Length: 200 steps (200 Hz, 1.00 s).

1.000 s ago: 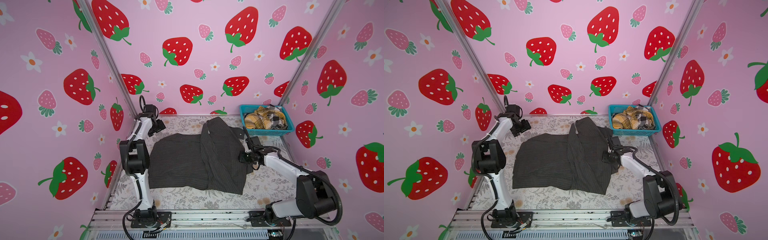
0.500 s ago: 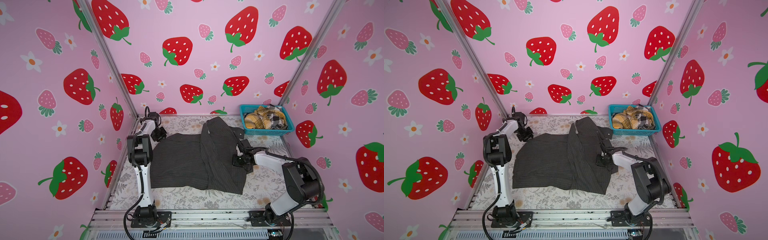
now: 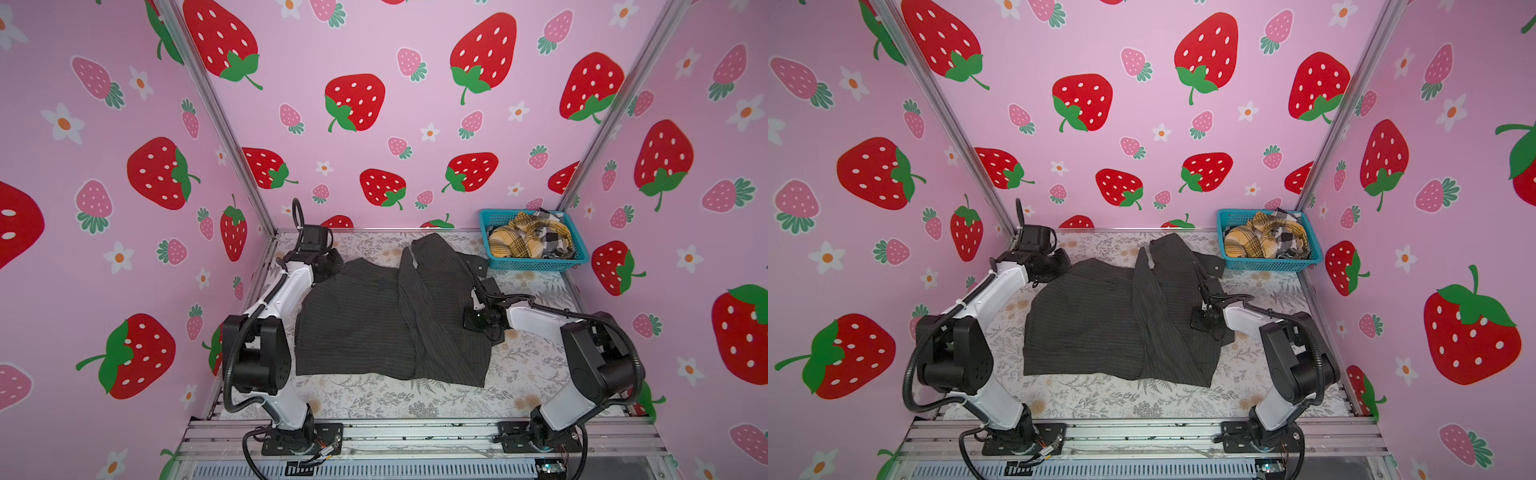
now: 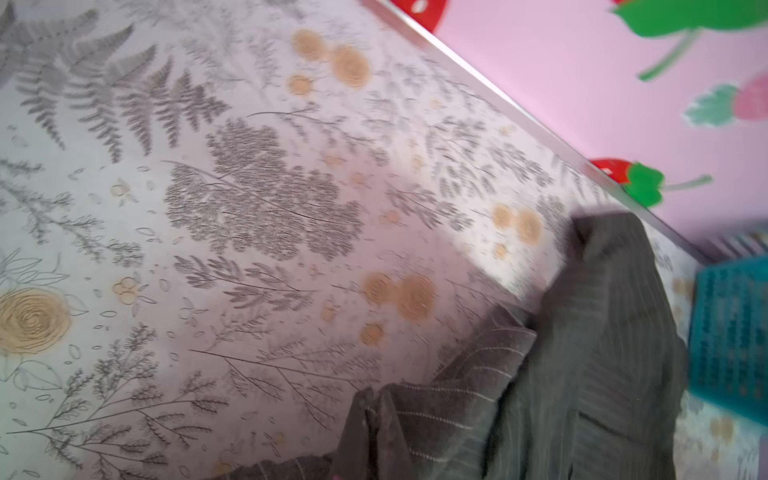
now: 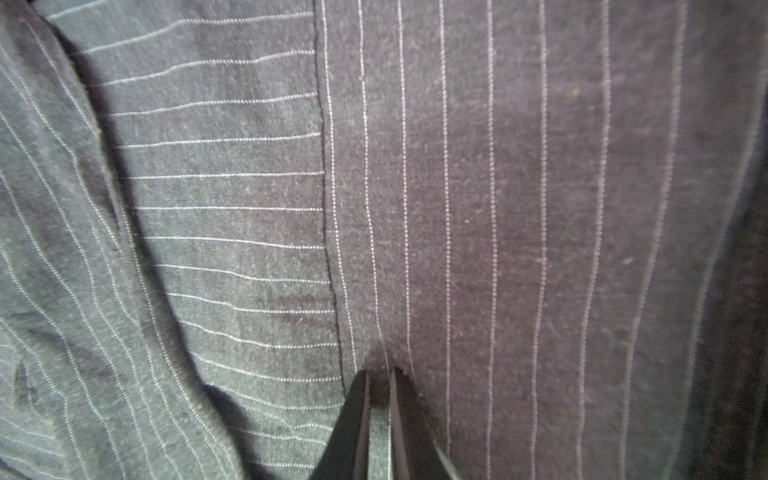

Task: Fold and stack the long sleeve shirts

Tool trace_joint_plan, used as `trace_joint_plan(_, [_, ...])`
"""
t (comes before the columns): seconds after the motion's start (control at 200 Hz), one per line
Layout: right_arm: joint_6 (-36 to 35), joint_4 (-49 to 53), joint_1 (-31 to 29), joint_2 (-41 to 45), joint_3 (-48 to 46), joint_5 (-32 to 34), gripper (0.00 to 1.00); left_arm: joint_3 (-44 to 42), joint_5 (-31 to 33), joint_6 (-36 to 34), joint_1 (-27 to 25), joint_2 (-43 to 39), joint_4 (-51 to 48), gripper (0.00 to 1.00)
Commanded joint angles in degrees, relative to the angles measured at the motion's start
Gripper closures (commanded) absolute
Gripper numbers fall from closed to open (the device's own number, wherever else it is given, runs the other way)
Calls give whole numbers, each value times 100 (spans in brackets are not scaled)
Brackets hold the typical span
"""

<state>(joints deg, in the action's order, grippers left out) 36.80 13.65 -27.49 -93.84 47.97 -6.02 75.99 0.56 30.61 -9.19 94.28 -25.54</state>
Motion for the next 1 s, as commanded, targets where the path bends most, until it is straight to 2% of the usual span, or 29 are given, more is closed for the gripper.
trace_joint_plan(0.0, [152, 161, 6, -252, -156, 16, 86, -634, 1580, -331, -968, 8, 276, 100])
trace_joint_plan(0.095, [143, 169, 6, -266, -147, 15, 87, -1021, 2994, -33, -1368, -125, 336, 100])
trace_joint_plan(0.175, [114, 213, 6, -275, -138, 39, 87, -1139, 3549, 72, -1372, -196, 487, 100])
trace_joint_plan(0.265, [73, 276, 5, -300, -121, 94, 88, -1091, 4056, -201, -1358, -197, 804, 100])
trace_joint_plan(0.325, [82, 279, 6, -276, -137, 102, 88, -813, 4640, -240, -1223, -48, 652, 100])
trace_joint_plan(0.41, [103, 240, 6, -254, -188, 91, 88, -393, 5457, 141, -776, 91, 197, 100])
trace_joint_plan(0.42, [107, 242, 6, -252, -190, 86, 88, -381, 5504, 145, -715, 93, 209, 97])
trace_joint_plan(0.48, [117, 206, 0, -239, -224, 66, 88, -402, 5727, 303, -359, 71, 326, 29])
trace_joint_plan(0.5, [125, 196, 6, -234, -233, 54, 87, -380, 5725, 393, -253, 70, 281, 13])
trace_joint_plan(0.535, [122, 187, 6, -224, -242, 41, 87, -314, 5542, 403, -91, 109, 239, 0])
trace_joint_plan(0.64, [74, 191, 4, -132, -274, 32, 84, 3, 4882, 294, 117, 277, -130, 1])
trace_joint_plan(0.695, [49, 208, 6, -79, -288, 45, 82, 102, 4248, 253, 171, 318, -346, 0])
trace_joint_plan(0.76, [18, 213, 6, -22, -283, 30, 79, 188, 3565, 405, 244, 281, -744, 6])
trace_joint_plan(0.835, [-13, 238, -3, 11, -241, 17, 78, -48, 2109, 308, 407, 136, -655, 21])
trace_joint_plan(0.905, [-40, 253, -2, 11, -192, -44, 77, -303, 1120, 471, 546, 162, -599, 26])
trace_joint_plan(0.945, [-50, 246, -12, -9, -170, -98, 76, -366, 530, 569, 670, 289, -621, 34])
trace_joint_plan(0.995, [-72, 245, -37, -26, -130, -141, 75, -449, -64, 639, 771, 476, -558, 50])
